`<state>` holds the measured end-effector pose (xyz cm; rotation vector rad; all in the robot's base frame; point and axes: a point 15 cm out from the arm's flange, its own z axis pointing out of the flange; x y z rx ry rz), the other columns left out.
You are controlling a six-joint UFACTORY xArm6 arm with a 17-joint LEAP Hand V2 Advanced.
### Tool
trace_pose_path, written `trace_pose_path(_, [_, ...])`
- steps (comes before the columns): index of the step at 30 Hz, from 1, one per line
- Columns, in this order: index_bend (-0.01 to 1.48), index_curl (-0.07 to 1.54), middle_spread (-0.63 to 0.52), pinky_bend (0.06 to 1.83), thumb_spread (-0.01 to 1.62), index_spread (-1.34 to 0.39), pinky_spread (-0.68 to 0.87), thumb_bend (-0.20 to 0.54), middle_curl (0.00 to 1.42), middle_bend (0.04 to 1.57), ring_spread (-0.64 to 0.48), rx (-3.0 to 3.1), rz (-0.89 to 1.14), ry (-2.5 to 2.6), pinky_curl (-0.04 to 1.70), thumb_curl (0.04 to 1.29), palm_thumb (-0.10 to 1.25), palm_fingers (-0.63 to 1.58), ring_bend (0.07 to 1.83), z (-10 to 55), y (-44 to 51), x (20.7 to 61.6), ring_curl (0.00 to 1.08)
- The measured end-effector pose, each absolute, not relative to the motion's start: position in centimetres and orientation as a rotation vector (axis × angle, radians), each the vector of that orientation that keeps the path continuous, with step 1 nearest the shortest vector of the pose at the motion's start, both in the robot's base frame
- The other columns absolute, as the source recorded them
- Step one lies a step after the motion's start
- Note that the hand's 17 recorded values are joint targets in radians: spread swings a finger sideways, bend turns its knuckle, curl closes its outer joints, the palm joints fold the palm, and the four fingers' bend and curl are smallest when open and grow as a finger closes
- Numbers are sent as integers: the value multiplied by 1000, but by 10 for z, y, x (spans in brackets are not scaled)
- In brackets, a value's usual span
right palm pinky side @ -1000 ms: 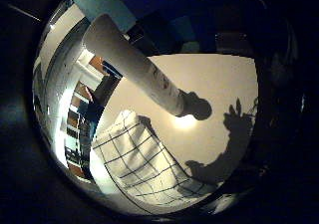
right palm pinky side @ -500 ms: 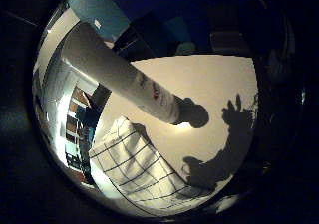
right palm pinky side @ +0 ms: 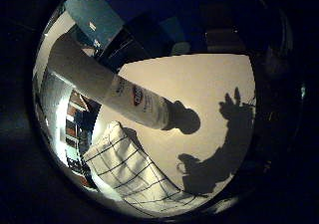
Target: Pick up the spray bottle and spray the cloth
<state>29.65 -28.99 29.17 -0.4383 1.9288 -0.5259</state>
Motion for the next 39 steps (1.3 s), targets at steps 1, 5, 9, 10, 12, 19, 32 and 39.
trace_pose_path(1, [156,291,127,401,997,-121,349,-26,403,281,120,-437,-523,1930,308,392,763,160,570,291,-290,297,335])
trace_pose_path(5, [158,290,127,407,1000,-121,352,-25,402,283,119,-435,-498,1946,308,392,761,160,569,279,-289,298,336])
trace_pose_path(9, [158,292,118,405,1001,-122,353,-25,404,289,120,-431,-486,1954,307,396,757,165,580,272,-290,298,340])
trace_pose_path(10, [158,292,116,405,1001,-122,353,-25,404,290,117,-428,-480,1957,306,397,757,164,581,270,-290,298,340])
trace_pose_path(12, [159,293,114,405,1001,-119,354,-25,404,290,112,-426,-470,1962,306,398,756,164,582,266,-290,299,340])
trace_pose_path(19, [157,292,112,408,1010,-118,352,-24,408,294,108,-430,-454,1959,308,397,748,167,592,261,-292,307,344])
trace_pose_path(32, [160,294,92,437,1012,-109,345,-24,418,324,110,-421,-444,1936,308,399,747,186,619,269,-309,329,350])
trace_pose_path(39, [157,297,76,451,1010,-119,336,-24,429,353,88,-407,-417,1940,309,396,755,210,645,264,-320,342,357])
